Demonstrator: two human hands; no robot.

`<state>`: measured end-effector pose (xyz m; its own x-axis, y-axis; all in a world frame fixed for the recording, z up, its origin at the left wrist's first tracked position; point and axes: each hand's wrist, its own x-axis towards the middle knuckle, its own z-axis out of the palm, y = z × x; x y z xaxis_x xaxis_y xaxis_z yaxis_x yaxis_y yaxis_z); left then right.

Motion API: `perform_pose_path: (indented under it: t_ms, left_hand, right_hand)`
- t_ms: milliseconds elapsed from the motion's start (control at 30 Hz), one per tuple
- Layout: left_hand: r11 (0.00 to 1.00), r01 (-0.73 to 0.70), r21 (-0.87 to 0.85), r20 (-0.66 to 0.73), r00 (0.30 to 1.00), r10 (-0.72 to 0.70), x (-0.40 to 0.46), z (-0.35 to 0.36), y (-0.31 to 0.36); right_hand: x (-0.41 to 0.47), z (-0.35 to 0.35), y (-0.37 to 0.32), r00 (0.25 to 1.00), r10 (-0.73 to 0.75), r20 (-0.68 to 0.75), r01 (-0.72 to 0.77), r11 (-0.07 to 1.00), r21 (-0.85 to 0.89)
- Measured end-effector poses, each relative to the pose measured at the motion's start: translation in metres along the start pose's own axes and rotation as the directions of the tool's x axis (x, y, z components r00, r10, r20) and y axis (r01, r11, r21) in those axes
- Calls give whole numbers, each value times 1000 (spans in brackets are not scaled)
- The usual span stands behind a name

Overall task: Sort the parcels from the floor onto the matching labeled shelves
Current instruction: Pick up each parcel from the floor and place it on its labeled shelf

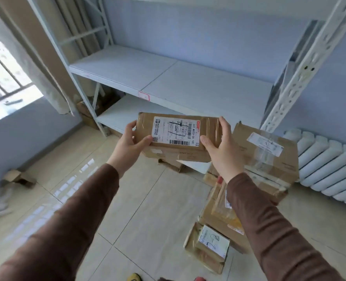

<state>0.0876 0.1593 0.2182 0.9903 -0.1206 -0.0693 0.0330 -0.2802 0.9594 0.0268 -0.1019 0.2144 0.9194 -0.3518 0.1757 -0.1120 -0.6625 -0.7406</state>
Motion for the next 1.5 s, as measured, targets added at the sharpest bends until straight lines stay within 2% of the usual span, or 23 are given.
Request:
perform_pose_path:
  t_ms: [233,467,600,733,867,933,1000,1100,1167,1333,1500]
  left_hand:
    - [997,-65,-50,-65,996,61,41,-163,7]
    - [975,-121,-187,-91,990,105,88,-262,37]
    - [955,-172,-241,-91,984,154,134,-297,61]
    - [935,-250,-253,-91,968,234,170,-319,87]
    - [907,-320,-274,-90,947,307,207,-346,106]
    - [879,-362,-310,-109,932,345,228,-360,113]
    - [849,-401,-345,-142,916,375,253,-374,115]
    - [815,-448,-368,-160,894,419,296,-393,121]
    - [792,-478,-378,-156,877,455,329,-407,126]
    - [754,-479,-449,-104,866,488,403,-433,149]
    - [737,-454,-501,-5,853,522,464,-434,171]
  right_hand:
    - [67,79,-152,975,-205,82,177,947,267]
    - [131,108,-277,915,-402,30,373,871,321]
    - [176,107,-333,834,-550,-37,538,798,271]
    - [222,109,-385,720,-687,-95,688,690,224]
    - [262,126,-440,591,-792,-155,805,567,174]
    - [280,141,-469,554,-813,-180,832,528,171]
    - [294,159,-496,572,-785,-239,817,519,253]
    - [312,192,-526,698,-668,-257,681,508,528]
    - [327,220,-538,756,-620,-210,599,526,604]
    - [374,268,-549,802,-574,-164,553,612,565]
    - [415,282,-542,820,-561,-114,552,721,420]
